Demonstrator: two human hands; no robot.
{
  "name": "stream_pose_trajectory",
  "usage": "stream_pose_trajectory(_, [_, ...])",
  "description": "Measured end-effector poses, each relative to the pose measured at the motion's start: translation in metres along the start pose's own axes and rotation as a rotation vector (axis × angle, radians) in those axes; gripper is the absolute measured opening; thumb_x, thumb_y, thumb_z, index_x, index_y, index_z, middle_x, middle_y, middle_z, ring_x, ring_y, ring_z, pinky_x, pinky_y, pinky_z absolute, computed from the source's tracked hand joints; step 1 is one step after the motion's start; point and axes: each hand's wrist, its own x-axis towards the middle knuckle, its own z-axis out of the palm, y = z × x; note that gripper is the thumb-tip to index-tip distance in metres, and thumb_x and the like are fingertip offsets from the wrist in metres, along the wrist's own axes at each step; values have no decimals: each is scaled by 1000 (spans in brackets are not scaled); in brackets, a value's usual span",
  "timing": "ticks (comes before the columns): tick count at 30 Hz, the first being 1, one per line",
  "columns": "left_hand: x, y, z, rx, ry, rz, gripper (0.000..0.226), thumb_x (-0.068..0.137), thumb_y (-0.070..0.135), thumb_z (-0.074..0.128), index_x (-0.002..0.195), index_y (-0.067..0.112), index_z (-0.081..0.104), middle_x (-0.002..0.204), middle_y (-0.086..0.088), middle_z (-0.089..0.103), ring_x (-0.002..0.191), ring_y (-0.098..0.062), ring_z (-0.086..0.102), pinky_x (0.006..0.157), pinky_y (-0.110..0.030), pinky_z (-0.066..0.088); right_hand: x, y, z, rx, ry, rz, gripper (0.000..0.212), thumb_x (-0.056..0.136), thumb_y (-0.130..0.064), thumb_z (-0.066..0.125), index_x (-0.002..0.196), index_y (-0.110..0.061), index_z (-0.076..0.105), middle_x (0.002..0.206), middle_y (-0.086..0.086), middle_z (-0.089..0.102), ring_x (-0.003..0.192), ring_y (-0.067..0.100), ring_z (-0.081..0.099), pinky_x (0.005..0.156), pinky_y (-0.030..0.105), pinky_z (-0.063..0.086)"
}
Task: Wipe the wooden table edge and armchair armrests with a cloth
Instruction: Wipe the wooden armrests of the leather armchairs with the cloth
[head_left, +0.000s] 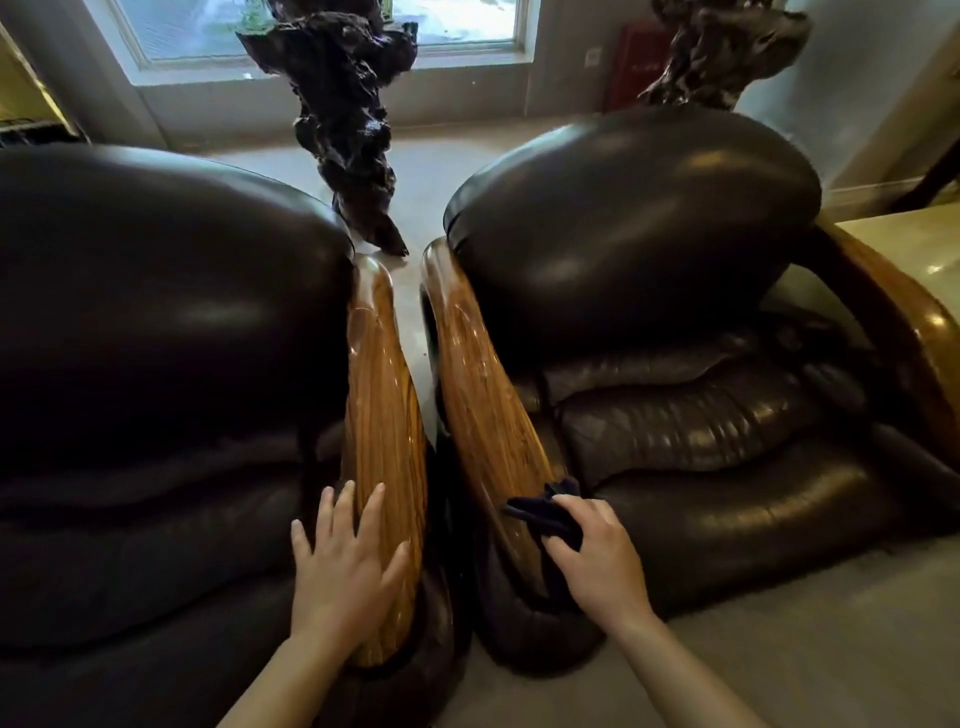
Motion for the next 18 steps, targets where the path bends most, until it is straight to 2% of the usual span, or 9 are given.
stream_pose_trajectory(7, [89,-5,50,26,8,69,75,93,60,30,156,30,4,166,-7,-1,151,-24,-15,119,-60,1,71,35,43,67,96,27,42,87,-30,71,127,-34,59,122,-8,52,111,12,54,87,28,45])
stream_pose_trajectory(12, [143,-3,93,60,102,77,75,91,63,22,157,29,7,165,-9,-1,151,-26,-14,118,-62,0,126,53,73,26,159,-85,43,89,-39,66,129,-40,52,138,-8,43,124,10,37,92,29,38])
stream_pose_trajectory(15, [164,-6,118,48,112,28,77,89,66,17,156,31,4,165,-7,-4,151,-25,-16,118,-63,-3,144,63,93,-72,101,-171,48,89,-51,60,134,-43,47,152,-7,32,135,14,28,103,35,38])
stream_pose_trajectory(18, [173,-11,139,75,127,-4,78,90,66,22,156,32,1,165,-7,-8,150,-26,-16,118,-64,2,151,77,112,-236,-35,-254,62,90,-68,44,147,-49,29,164,-11,9,151,16,3,119,42,21])
